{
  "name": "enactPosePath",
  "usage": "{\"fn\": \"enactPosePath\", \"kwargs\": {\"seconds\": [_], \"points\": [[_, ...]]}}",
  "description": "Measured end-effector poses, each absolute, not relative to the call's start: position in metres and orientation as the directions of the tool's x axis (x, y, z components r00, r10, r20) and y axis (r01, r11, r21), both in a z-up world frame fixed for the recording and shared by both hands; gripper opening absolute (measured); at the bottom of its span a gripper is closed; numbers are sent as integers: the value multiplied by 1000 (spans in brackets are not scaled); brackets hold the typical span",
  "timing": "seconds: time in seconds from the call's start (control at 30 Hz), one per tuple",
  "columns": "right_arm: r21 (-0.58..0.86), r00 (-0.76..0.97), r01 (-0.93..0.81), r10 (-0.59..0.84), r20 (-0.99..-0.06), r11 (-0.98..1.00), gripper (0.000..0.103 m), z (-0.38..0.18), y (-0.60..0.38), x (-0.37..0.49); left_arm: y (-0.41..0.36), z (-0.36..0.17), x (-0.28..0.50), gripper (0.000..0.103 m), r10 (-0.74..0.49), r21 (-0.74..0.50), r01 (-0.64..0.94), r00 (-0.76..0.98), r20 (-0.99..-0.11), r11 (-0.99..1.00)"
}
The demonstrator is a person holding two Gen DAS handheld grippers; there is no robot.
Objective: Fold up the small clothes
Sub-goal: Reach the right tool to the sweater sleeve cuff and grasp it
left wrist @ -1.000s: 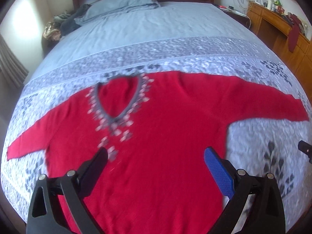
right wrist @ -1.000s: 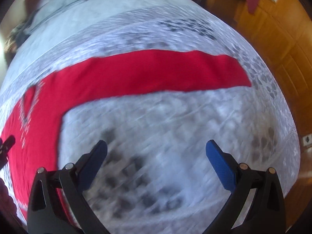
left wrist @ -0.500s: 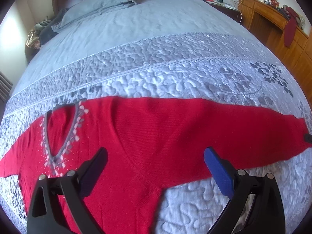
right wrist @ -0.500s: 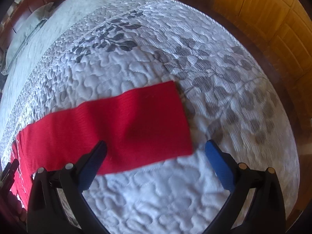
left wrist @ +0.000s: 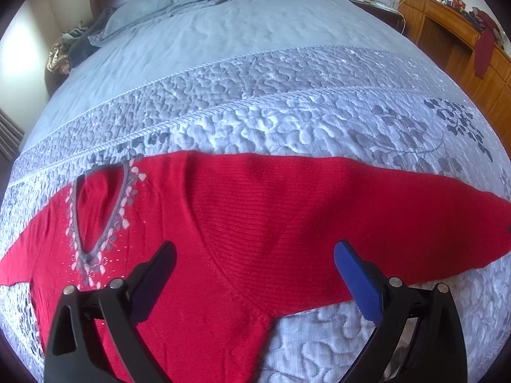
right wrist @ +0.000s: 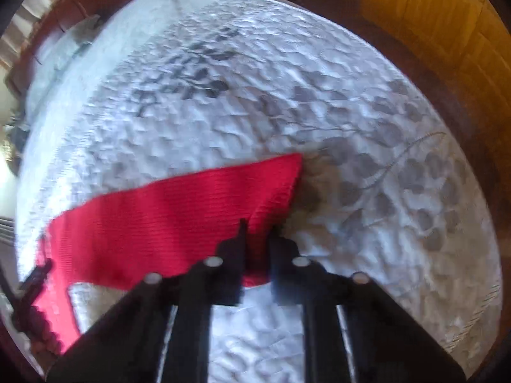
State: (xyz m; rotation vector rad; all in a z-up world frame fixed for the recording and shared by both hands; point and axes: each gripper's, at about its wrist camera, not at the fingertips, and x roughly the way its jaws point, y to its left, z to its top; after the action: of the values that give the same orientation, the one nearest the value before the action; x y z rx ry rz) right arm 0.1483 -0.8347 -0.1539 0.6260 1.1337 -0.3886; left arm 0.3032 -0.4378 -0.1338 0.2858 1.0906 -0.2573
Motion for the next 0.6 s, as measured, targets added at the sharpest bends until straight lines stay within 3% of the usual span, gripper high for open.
{"fn": "enactPosePath", "kwargs": {"seconds": [0.3,0.6], "points": [[301,461,351,116,-880,887,9,-105,-709,198,-358,-115,309,99,-47,90,273,458,-888,958],[306,388,133,234,-891,943,9,-133,-535,275,-264,-105,325,99,12,96,158,463,-886,983]]}}
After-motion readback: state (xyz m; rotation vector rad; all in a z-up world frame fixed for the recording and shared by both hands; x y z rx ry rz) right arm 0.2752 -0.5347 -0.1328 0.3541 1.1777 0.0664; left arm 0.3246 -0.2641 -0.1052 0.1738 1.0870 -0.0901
